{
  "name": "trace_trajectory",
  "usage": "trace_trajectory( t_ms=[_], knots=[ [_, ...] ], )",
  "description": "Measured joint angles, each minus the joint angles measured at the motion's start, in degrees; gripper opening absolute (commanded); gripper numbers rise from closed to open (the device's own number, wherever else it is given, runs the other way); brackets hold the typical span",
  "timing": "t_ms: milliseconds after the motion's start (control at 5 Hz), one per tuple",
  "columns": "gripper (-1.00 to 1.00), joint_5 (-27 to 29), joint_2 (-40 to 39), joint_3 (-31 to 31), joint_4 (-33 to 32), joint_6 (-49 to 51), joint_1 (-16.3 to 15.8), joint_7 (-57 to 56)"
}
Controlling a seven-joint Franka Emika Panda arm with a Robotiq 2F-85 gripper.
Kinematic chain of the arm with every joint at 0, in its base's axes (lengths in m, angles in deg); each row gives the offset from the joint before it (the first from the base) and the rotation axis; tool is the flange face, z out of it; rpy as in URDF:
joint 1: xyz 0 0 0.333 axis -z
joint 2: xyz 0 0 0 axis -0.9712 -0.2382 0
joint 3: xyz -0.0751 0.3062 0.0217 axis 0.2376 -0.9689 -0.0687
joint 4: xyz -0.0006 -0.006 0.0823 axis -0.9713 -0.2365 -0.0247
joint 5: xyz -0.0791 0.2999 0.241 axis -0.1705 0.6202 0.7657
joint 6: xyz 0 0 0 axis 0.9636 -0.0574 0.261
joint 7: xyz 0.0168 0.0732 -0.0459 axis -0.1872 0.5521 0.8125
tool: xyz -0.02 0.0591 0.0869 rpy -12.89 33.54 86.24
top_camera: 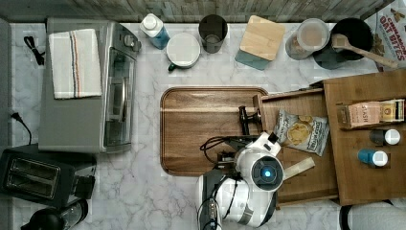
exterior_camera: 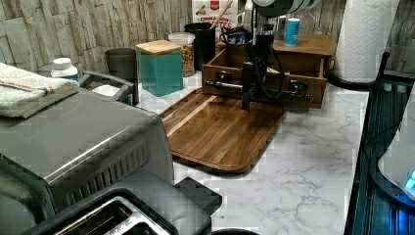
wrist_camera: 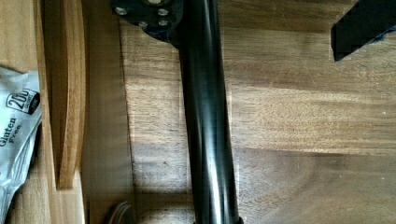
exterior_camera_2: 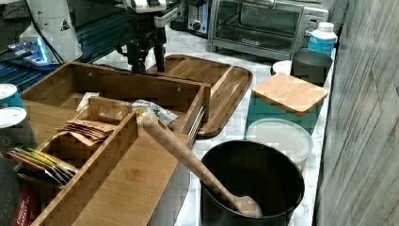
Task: Open the drawer.
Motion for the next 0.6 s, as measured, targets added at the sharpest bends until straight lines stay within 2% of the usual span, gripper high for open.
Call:
trace_trajectory(
  t_ms=[600],
  knots=[
    [1.00, -0.1, 0.0, -1.3, 0.0, 0.1, 1.3, 0.0]
  ],
)
